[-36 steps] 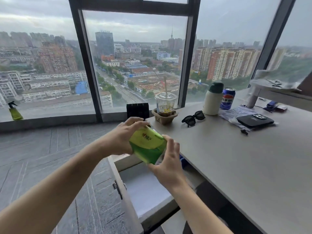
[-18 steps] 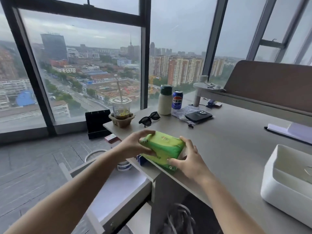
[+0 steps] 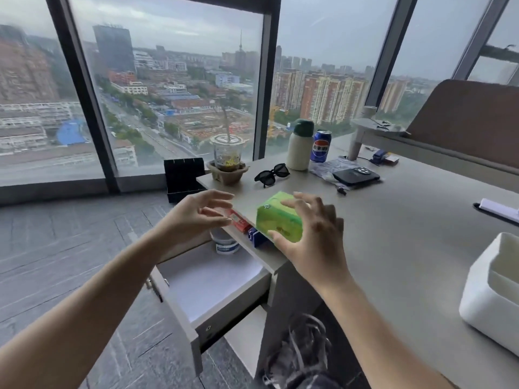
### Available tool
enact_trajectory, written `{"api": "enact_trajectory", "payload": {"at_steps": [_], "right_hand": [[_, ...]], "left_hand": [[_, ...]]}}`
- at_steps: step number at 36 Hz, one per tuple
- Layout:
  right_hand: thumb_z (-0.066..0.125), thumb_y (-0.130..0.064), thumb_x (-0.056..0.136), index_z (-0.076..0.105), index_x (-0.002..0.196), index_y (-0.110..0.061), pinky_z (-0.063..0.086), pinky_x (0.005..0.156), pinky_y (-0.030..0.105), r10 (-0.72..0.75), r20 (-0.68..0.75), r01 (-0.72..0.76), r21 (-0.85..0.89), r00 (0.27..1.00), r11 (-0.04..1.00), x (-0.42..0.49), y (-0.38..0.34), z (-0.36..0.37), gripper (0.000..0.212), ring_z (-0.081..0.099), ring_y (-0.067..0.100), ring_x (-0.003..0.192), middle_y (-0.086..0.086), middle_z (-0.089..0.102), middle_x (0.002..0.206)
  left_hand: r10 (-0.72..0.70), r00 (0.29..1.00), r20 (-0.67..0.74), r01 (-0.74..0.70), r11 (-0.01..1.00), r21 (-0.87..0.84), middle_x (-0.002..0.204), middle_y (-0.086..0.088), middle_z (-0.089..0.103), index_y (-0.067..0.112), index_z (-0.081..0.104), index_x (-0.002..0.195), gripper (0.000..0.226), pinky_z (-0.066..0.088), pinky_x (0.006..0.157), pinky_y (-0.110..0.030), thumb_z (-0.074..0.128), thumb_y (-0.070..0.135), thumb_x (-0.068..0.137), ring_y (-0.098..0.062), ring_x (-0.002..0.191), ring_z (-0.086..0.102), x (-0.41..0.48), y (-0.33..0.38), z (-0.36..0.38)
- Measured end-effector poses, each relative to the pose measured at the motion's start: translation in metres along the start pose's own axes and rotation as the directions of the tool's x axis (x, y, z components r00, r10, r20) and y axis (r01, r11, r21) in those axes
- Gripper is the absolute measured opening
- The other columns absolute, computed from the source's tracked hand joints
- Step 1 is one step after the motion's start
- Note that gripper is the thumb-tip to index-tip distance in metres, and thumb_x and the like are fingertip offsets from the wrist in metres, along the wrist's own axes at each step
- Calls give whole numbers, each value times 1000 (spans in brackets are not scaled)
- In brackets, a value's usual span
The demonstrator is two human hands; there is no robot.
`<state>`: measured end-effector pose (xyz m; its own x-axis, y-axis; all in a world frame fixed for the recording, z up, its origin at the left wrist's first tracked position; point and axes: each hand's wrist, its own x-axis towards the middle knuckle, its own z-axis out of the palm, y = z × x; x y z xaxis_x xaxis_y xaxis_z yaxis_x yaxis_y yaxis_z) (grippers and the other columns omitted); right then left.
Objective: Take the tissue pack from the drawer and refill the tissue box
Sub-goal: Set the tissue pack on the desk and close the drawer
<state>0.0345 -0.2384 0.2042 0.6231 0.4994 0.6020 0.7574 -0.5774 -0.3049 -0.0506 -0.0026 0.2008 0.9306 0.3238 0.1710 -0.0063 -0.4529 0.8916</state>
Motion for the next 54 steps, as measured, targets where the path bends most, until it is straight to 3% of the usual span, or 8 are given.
{"api": "enact_trajectory", "payload": {"at_steps": [6,13,23,29,38,44,50,54], "right_hand": [[68,-38,78,59,112,-28,39,89,35,-181,75,167,165,981,972,-30,-60,36,36,48,14,111,-9,56,121],[66,-39,79,58,115,-28,38,88,32,-220,306,144,250,926,957,-83,-86,96,38,51,15,109,-11,58,118],[65,-55,74,60,109,-33,38,83,30,-176,428,72,248,886,966,-127,-75,126,42,54,13,100,-13,62,107],[64,-55,75,62,98,-37,39,77,30,-86,345,5,228,935,974,-137,-66,134,30,55,10,91,-18,64,97],[67,-55,76,64,90,-35,41,76,29,117,189,-154,190,975,970,-138,-35,137,25,55,5,81,-19,66,87],[74,-52,73,63,83,-33,44,66,33,287,78,-296,159,955,942,-134,-6,144,24,57,8,75,-17,67,80],[82,-47,65,64,77,-27,43,52,32,469,6,-464,151,883,873,-136,27,156,29,61,17,63,-8,69,68],[77,-47,70,63,75,-25,45,51,31,530,-16,-519,180,848,835,-135,39,167,26,64,18,60,-6,70,67]], "left_hand": [[-140,980,-141,144,989,23,110,0,71,26,62,118,46,55,88,-32,78,13,77,-19,96,69,-58,-41,-37],[-293,923,-248,322,943,84,114,1,69,31,61,113,38,57,88,-39,75,17,82,-18,95,68,-115,-102,-43],[-418,873,-252,464,871,162,148,-4,48,16,38,147,75,48,101,-44,73,32,83,-25,120,57,-130,-140,-5],[-418,872,-256,440,898,31,145,-2,52,14,40,147,64,47,102,-37,67,18,89,-17,119,59,-122,-144,4],[-414,891,-186,433,898,75,153,2,42,15,33,150,72,44,103,-35,68,25,89,-16,112,63,-82,-138,31],[-418,895,-156,427,904,28,161,0,25,16,19,154,77,34,115,-46,64,18,91,-24,137,44,-49,-128,70],[-429,899,-90,427,904,-39,162,2,23,22,13,155,79,38,108,-33,58,11,92,-16,128,51,-29,-121,103],[-411,910,-53,407,910,-77,158,6,30,24,18,154,76,44,86,-17,56,5,91,17,92,50,-18,-120,115]]}}
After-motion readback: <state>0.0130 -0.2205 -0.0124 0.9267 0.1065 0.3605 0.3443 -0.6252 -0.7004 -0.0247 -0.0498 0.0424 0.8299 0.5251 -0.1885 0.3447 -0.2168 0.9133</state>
